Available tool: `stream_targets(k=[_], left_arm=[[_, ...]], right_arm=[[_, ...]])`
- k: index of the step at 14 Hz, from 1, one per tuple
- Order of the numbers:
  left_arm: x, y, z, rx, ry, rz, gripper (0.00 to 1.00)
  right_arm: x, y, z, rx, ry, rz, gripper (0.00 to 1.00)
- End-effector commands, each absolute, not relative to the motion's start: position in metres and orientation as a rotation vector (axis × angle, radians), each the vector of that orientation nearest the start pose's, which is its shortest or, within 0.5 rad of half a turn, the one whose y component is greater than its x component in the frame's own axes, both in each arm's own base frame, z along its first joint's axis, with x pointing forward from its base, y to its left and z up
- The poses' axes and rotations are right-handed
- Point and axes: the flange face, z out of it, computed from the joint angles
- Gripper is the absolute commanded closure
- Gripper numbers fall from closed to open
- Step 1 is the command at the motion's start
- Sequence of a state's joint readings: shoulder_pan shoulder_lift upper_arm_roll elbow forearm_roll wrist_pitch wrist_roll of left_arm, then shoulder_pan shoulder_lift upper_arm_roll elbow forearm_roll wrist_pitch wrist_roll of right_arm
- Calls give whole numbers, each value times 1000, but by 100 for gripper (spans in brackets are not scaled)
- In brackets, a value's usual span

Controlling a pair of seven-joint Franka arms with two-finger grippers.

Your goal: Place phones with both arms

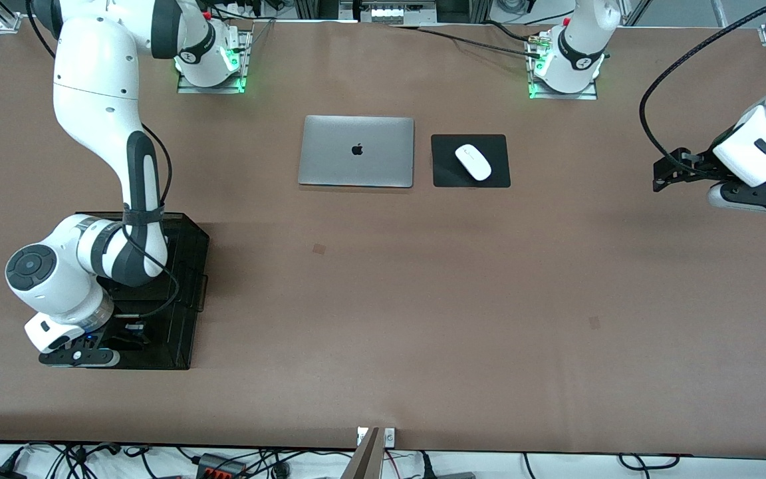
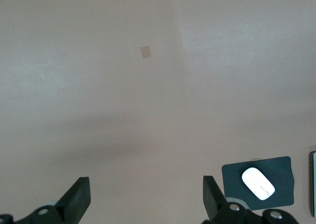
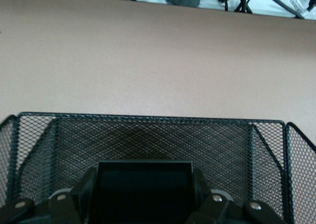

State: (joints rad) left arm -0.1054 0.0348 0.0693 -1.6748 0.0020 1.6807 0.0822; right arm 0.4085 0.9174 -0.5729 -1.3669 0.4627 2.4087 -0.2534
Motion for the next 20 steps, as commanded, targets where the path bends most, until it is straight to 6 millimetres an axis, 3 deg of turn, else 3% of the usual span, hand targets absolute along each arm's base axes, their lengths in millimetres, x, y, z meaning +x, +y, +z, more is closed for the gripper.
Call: stream_targets(k=[1,2,4,8,11,12,15,20], left_arm=[[569,-22,572,-3122,189,53,0],[569,-22,573,-3122,189,48,0],[569,-22,573,-3122,189,48,0],[569,-22,573,-3122,189,48,0],[569,-22,573,-3120,187,51,0],[569,-22,573,-3120,187,48,0],[570,-20,573,-3122,177,44,0],[570,-15,580,-3125,103,24,0]], right_arm=[[753,-15,242,-3218,-53,-408,32],[752,-16,242,-3219,-52,-404,0],[754,-10,259,-3210,-69,-410,0],[760,0,348,-3136,-87,-416,0],[765,10,389,-3118,-124,-391,0],[757,9,411,-3101,-103,-348,0],[728,6,431,-3057,-51,-89,0],[681,24,487,-3103,-74,21,0]])
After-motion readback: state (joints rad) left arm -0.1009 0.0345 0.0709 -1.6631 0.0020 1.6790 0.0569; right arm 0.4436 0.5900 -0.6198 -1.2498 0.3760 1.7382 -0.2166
